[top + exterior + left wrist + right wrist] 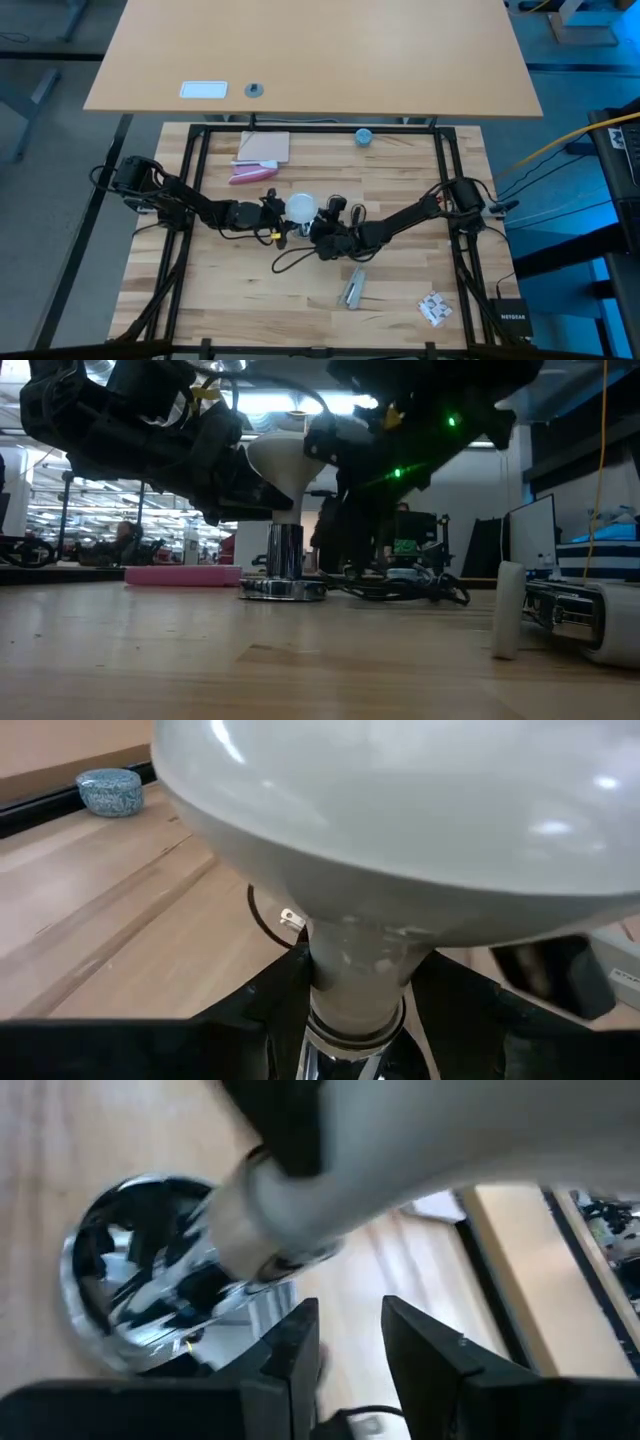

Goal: Screw lightbulb
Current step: Insert the lightbulb into the lamp

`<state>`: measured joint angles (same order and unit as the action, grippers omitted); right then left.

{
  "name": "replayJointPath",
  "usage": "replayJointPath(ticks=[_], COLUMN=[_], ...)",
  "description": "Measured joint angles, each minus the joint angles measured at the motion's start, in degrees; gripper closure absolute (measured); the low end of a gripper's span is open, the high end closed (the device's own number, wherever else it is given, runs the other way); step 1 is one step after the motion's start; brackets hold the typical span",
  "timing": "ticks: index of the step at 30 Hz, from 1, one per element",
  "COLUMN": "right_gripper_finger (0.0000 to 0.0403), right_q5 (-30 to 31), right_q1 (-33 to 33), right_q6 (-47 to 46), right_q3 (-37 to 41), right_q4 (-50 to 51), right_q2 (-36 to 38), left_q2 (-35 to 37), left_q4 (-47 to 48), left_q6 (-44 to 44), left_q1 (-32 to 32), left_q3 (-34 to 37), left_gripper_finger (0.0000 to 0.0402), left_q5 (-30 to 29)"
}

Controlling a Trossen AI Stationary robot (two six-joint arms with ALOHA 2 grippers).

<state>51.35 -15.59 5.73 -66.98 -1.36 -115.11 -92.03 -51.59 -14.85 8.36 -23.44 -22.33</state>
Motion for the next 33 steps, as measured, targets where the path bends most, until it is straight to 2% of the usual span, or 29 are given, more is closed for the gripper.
replayJointPath(ticks=[3, 6, 10, 12, 22, 26, 33], right_gripper_finger=[0.0288, 0.0288, 0.0288, 0.0288, 0.0288, 0.0288, 0.0288], right_q5=[-3.06, -9.06, -23.0, -27.65, -25.78, -19.73, -17.08], right_q1=[-0.17, -0.21, -0.22, -0.22, 0.33, 0.31, 0.74], right_q6=[1.17, 2.19, 2.22, 2.17, 3.57, 3.57, 0.75], right_q3=[-0.07, -0.09, -0.13, -0.13, -0.13, -0.13, -0.15], right_q4=[-0.11, -0.84, -2.77, -2.78, -3.04, -2.99, 1.77], right_q2=[1.95, 2.49, 2.42, 1.95, -3.06, -3.73, -3.74], left_q2=[0.0, 0.0, 0.0, 0.0, -0.02, -0.02, -0.02], left_q4=[0.01, -0.01, 0.0, -0.09, -0.32, -0.35, -0.2], left_q6=[-0.16, -0.2, -0.2, -0.21, -0.17, -0.15, 0.22], left_q1=[-0.02, -0.05, -0.07, -0.07, -0.09, -0.09, -0.13], left_q3=[0.0, 0.0, 0.02, 0.07, 0.09, 0.09, 0.09], left_gripper_finger=[0.0243, 0.0243, 0.0243, 0.0243, 0.0243, 0.0243, 0.0243], left_q5=[-0.24, -0.43, -0.67, -0.75, -0.76, -0.4, 0.33])
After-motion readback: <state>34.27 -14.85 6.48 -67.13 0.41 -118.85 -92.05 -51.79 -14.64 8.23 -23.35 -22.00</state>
